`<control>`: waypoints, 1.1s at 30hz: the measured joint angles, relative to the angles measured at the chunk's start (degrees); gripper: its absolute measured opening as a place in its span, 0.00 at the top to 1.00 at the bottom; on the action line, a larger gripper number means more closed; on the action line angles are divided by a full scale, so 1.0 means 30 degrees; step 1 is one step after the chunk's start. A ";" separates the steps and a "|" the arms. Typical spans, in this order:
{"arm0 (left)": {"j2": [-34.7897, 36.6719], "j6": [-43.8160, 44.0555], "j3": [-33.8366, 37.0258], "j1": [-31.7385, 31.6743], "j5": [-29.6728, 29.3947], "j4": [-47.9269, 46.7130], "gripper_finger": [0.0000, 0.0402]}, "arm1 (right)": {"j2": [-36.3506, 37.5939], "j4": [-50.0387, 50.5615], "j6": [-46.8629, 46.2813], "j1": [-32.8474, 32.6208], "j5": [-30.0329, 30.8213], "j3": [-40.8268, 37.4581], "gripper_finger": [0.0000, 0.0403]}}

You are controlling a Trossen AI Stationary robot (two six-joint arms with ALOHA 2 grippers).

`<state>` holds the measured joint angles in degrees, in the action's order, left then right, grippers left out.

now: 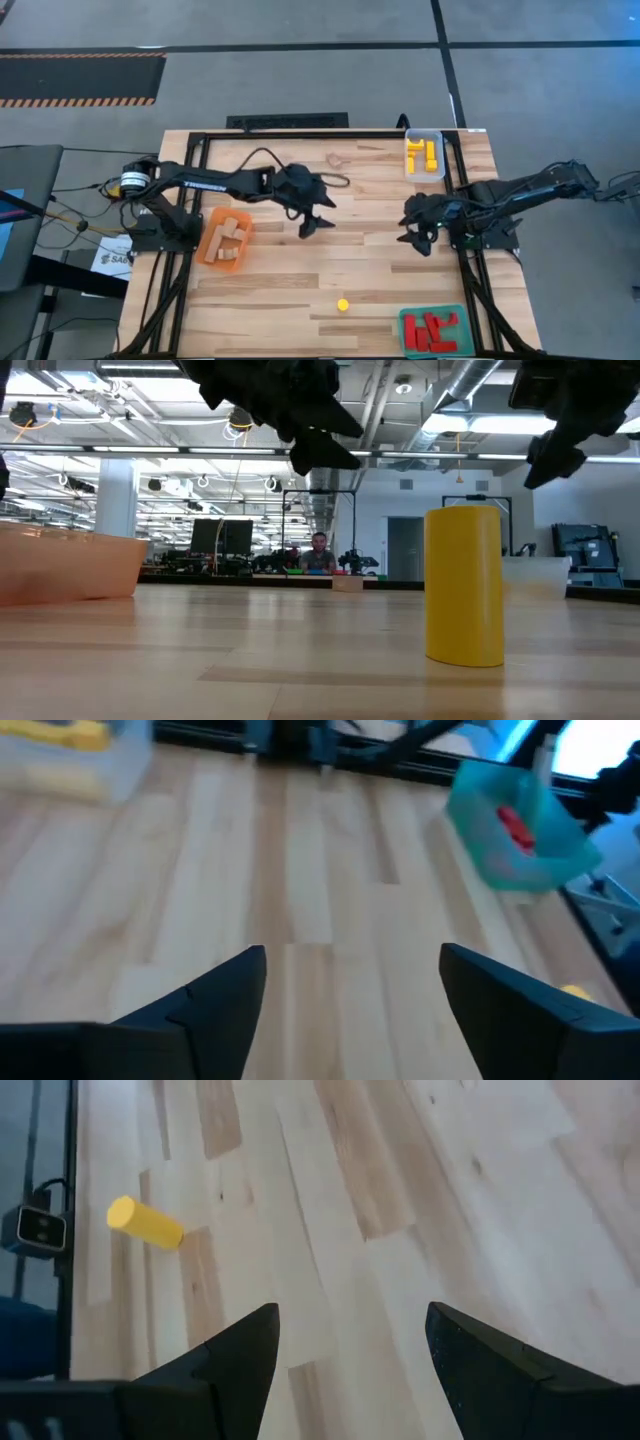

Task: Sort & place blocks by color
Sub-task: Put the yellow block into the transparent bin

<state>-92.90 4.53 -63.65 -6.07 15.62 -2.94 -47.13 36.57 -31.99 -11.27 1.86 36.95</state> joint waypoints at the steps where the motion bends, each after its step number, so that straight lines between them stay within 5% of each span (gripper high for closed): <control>1: -0.0248 0.0014 -0.0002 0.0248 0.0009 0.0284 0.28 | 0.0205 0.0073 0.0493 0.0072 0.0011 0.0000 0.32; 12: -0.2509 0.1109 -0.1233 0.3867 -0.3672 0.0026 0.28 | 0.1823 0.1925 0.5645 0.0065 0.0009 0.0003 0.32; 19: -0.2889 0.2656 -0.1415 0.6036 -0.6174 -0.0389 0.28 | 0.1952 0.1142 0.5835 0.0060 -0.0128 -0.0401 0.32; 33: -0.5100 -0.0310 -0.1456 0.9020 -0.4383 0.1283 0.28 | 0.1399 0.0023 0.3243 0.0526 -0.0156 -0.0415 0.32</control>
<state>-108.20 3.60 -68.02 20.99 2.47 0.91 -42.94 36.63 -22.26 -9.69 1.39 35.70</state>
